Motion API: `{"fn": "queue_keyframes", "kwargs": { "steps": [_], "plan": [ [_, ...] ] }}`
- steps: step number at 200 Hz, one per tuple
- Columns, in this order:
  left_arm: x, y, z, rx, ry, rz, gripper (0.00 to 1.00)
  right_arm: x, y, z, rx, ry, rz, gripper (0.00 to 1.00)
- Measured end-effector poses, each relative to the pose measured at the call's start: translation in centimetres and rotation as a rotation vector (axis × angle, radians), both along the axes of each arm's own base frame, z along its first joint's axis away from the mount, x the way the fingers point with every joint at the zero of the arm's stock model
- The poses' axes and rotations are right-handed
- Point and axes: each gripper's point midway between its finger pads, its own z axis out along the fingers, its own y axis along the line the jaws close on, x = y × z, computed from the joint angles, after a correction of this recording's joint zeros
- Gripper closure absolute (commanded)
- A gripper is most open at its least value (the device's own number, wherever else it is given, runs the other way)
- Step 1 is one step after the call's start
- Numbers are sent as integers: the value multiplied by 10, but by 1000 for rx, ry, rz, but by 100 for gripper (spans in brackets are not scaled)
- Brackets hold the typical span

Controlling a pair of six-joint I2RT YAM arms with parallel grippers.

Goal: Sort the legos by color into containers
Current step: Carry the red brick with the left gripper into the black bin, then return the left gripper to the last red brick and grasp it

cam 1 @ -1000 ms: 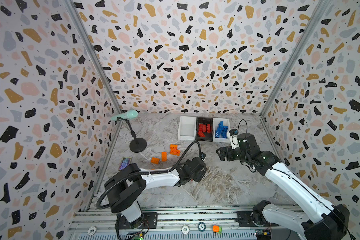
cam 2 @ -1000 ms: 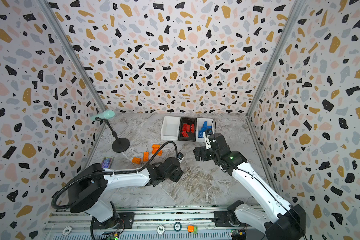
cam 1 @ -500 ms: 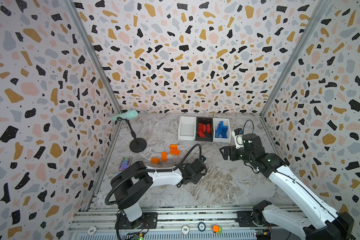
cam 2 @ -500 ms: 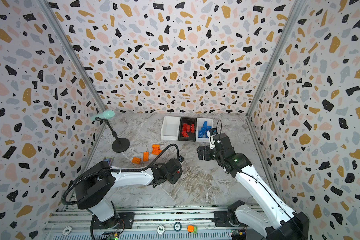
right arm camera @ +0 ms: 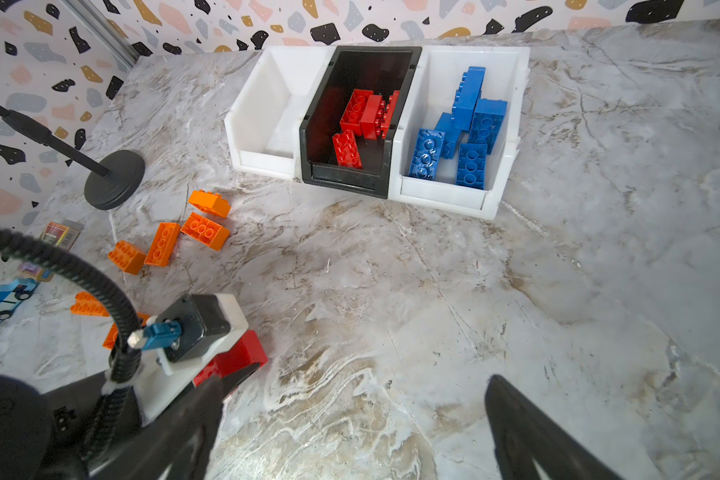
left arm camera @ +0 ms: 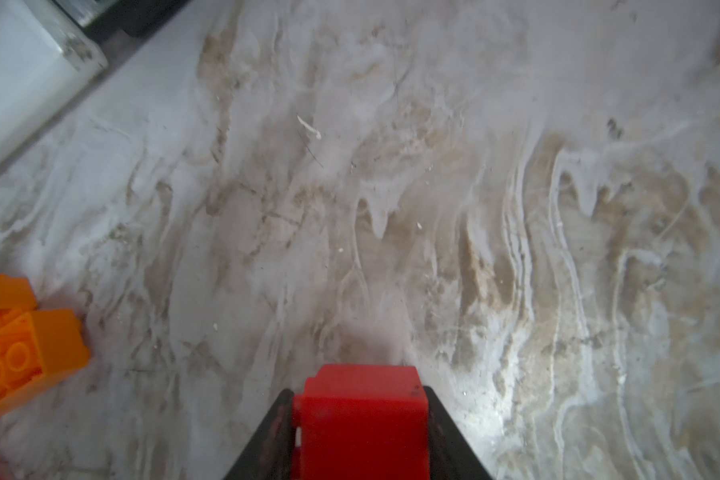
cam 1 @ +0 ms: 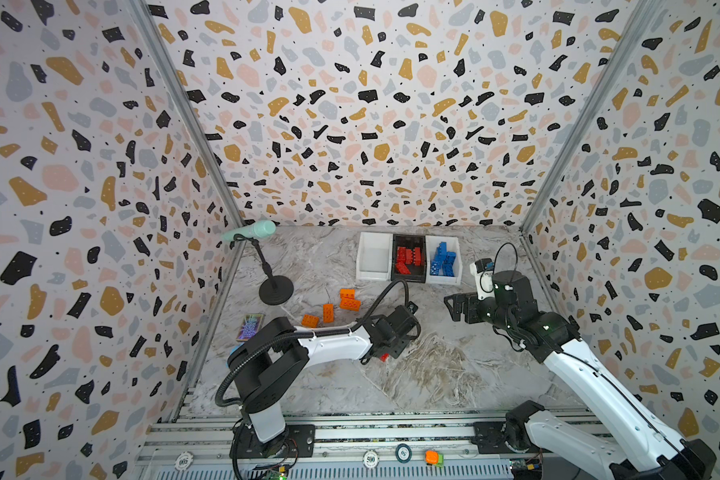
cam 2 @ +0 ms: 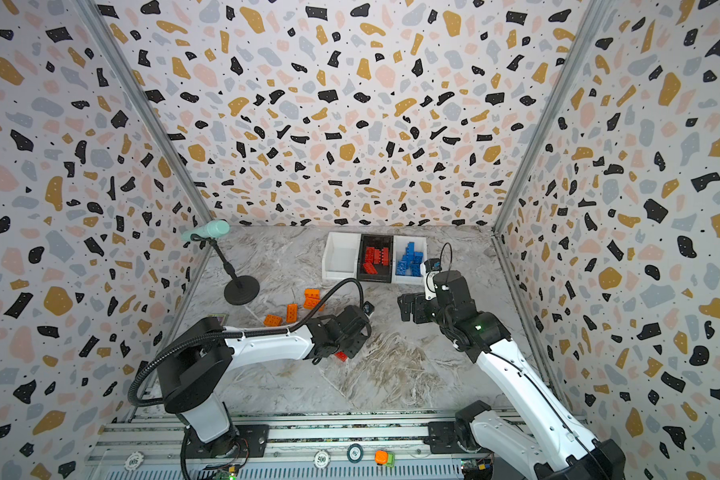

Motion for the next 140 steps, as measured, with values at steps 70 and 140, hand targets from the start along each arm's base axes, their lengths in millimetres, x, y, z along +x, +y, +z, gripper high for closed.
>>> {"fn": "queue_keyframes", "kwargs": {
  "steps": [70,140],
  "plan": [
    [107,-42,66,-90,-118,69,63,-9,-14,20,21,-63,-47,1],
    [237,-69,95,-108,-246,136,57,-8,-19,20,19,-63,-75,1]
  ]
}}
